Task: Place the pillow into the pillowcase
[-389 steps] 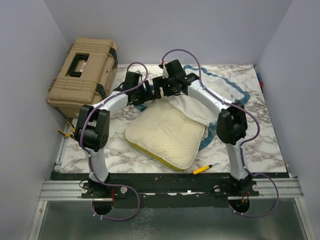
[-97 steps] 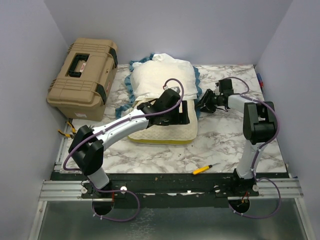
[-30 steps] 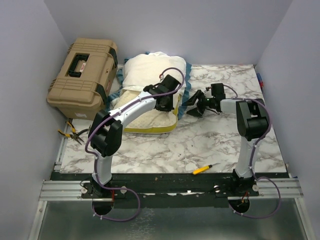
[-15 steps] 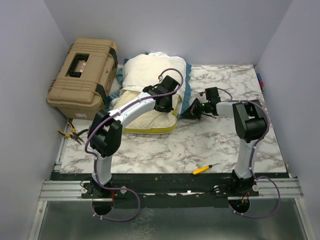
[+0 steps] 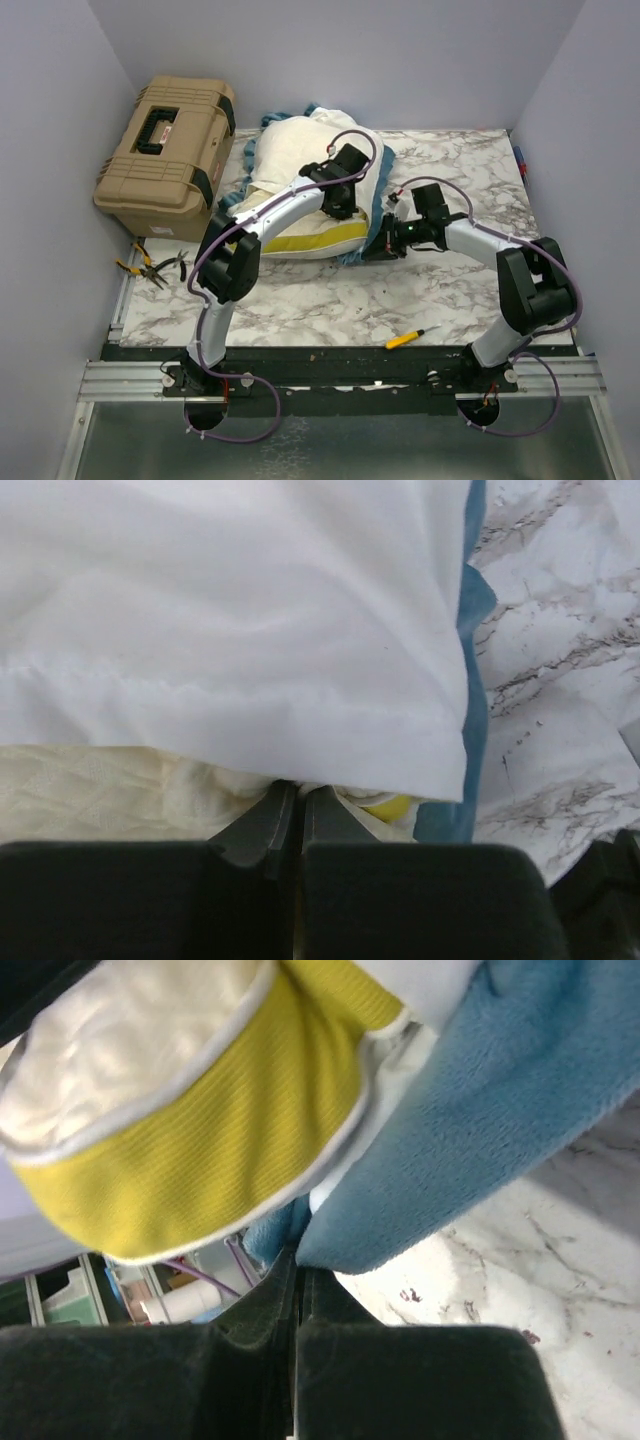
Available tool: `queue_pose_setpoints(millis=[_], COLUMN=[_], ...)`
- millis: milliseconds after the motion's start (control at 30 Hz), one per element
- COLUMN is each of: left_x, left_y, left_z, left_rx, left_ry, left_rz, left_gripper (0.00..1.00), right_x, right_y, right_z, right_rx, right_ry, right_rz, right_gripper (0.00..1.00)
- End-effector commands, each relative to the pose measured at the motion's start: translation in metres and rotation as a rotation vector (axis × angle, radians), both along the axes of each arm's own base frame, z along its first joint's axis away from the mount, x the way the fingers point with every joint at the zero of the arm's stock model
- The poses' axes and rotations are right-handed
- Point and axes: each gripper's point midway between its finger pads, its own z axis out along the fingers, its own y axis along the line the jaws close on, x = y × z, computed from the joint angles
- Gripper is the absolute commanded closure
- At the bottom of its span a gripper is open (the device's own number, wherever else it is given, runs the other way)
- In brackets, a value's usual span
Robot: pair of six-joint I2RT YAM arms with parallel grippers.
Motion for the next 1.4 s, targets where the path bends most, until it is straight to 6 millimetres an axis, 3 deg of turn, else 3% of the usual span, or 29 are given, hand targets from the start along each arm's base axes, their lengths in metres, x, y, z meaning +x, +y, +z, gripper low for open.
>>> queue_pose_setpoints(millis=[0,67,200,267,367,433,567,667,833,933,1100,1267,1367], left_x=[0.033,0.028,0.003,-0.016,-0.043,-0.061,-0.094,-0.108,-0.122,-0.112,-0.048,0.024,0.057], left_y=[0.042,0.047,0.047,0.054,0.059,0.057,0.047,0.046,0.045,0.035,0.026,0.017,0.006], left_z=[-0.032,-0.030,-0.004,0.006,0.024,0.033,0.040,0.029,-0.030,-0.055,-0.045,-0.016,0.011], left_rx=[0.145,0.150,0.118,0.095,0.034,-0.012,-0.055,-0.035,0.049,0.089,0.135,0.069,0.016], left_ry=[-0.085,-0.085,-0.104,-0.095,-0.082,-0.069,-0.048,-0.033,0.072,0.086,-0.026,-0.118,-0.190], left_rz=[0.207,0.208,0.131,0.097,0.057,0.031,-0.023,-0.014,-0.015,-0.042,0.007,0.090,0.123], left_gripper=[1.00,1.00,0.97,0.84,0.54,0.40,0.31,0.29,0.27,0.35,0.97,1.00,1.00], right_x=[-0.066,-0.072,-0.075,-0.069,-0.058,-0.052,-0.045,-0.044,-0.047,-0.051,-0.066,-0.091,-0.107], right_y=[0.006,0.001,-0.002,0.000,0.003,0.005,0.008,0.009,0.008,0.007,0.003,-0.007,-0.013], right_z=[0.039,0.033,0.015,0.010,0.006,0.005,0.005,0.004,0.009,0.014,0.020,0.027,0.035], right_rx=[0.118,0.085,0.062,0.053,0.040,0.038,0.044,0.045,0.047,0.057,0.062,0.051,0.049], right_ry=[0.134,0.135,0.180,0.186,0.179,0.175,0.173,0.177,0.179,0.189,0.225,0.264,0.277], right_rz=[0.223,0.243,0.239,0.228,0.211,0.203,0.195,0.196,0.197,0.201,0.229,0.253,0.264], right_gripper=[1.00,1.00,1.00,1.00,1.00,1.00,1.00,1.00,1.00,1.00,1.00,1.00,1.00])
